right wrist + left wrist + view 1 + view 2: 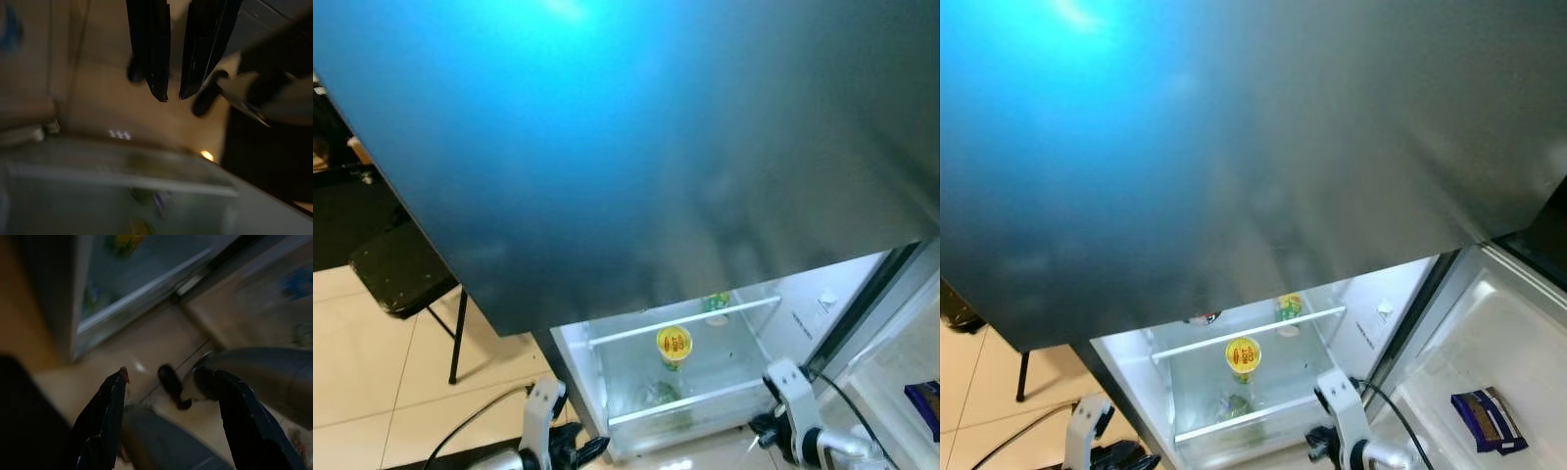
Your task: Restocking fridge
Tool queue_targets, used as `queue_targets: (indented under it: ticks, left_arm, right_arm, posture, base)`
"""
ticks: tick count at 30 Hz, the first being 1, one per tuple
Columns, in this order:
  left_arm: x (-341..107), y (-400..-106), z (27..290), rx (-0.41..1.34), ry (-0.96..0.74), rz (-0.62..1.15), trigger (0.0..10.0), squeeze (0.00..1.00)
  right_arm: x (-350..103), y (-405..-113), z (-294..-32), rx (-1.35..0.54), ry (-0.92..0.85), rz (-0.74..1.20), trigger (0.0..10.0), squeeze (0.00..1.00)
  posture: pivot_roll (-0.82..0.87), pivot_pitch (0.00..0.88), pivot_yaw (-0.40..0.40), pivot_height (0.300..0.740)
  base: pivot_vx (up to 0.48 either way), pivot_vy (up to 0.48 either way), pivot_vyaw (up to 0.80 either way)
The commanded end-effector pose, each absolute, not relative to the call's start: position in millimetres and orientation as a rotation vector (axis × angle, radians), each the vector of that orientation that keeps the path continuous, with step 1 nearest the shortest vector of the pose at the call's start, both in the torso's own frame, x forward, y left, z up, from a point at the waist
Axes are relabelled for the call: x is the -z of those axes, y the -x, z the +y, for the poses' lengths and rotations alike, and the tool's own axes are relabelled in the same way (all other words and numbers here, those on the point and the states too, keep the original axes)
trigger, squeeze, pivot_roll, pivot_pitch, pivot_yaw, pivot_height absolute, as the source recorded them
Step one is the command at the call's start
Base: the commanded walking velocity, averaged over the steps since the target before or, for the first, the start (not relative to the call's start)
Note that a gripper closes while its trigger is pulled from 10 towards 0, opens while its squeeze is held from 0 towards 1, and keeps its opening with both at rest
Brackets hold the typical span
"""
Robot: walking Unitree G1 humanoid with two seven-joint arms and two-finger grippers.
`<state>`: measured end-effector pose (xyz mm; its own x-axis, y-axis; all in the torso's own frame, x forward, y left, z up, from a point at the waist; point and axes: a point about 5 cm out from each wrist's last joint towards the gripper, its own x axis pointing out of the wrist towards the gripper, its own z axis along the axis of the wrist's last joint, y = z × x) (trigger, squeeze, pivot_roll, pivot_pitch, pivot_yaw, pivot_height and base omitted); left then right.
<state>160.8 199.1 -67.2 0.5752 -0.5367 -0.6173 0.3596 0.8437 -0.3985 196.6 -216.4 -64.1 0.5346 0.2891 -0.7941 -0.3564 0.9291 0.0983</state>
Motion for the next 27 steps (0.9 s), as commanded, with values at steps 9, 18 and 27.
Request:
queue_targets:
  ticks: [9,18,27]
  left_arm:
    - [102,-92,217,0.138,0.347,1.057,10.0,0.0]
    - [105,-88,211,0.041,0.403,1.043,10.0,0.0]
    - [103,-98,210,0.068,0.397,1.028,10.0,0.0]
  right_arm:
    - [92,-141,-230,-0.153,0.106,1.123,10.0,0.0]
    - [105,-100,-235,-0.078,0.102,1.253,10.0,0.0]
    - [104,-102,-237,-0.066,0.116,1.245,10.0,0.0]
  posture:
    - [-0.08,0.0,0.008,0.74]
    - [-0.07,0.0,-0.007,0.74]
    - [-0.08,0.0,-0.008,0.74]
  base:
    - [0.0,0.0,0.0]
    - [-0.119,0.0,0.0]
    - [-0.302,0.0,0.0]
